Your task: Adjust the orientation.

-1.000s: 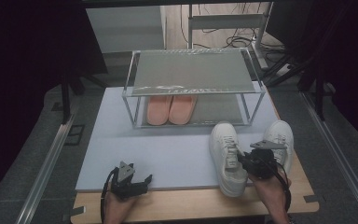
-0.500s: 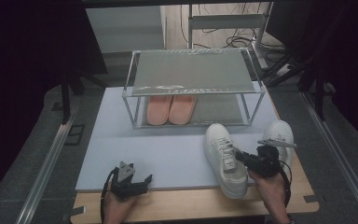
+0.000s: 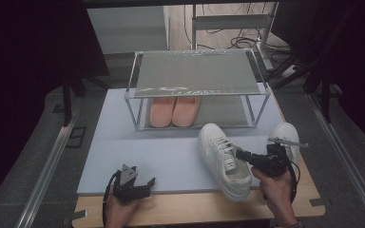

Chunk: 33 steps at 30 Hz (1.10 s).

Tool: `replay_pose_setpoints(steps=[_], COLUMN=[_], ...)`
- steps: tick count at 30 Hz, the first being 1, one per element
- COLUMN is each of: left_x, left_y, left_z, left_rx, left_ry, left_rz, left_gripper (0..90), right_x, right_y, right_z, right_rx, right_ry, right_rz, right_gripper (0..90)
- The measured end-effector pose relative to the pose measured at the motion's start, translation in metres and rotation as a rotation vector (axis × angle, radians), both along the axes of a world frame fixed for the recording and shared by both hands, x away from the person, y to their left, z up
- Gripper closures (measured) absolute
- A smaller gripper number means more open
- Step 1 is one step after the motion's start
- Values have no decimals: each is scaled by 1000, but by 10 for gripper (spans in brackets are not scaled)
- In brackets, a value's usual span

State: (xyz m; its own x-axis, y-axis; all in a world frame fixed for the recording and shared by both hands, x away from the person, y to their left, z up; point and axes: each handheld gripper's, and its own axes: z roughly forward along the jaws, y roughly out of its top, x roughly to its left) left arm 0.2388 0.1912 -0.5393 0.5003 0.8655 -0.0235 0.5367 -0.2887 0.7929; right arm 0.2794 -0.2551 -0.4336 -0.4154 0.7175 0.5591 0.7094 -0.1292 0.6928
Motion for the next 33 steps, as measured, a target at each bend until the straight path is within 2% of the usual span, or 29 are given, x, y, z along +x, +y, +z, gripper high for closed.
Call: replay_pose_setpoints(steps=[11, 18, 26, 33], left_x=[0, 0, 0, 0], left_y=[0, 0, 0, 0], left_z=[0, 0, 0, 0], left_rx=[0, -1, 1, 1], left_ry=[-2, -2, -2, -1], left_rz=[0, 0, 0, -1], left_gripper=[130, 130, 130, 130], right_x=[6, 11, 17, 21], right_y=[1, 4, 9, 10], right_z=[19, 34, 53, 69], right_rx=[118, 160, 175, 212], right_ry=[-30, -51, -74, -87], right_rz=[48, 80, 101, 113], right_gripper=[823, 822, 822, 822])
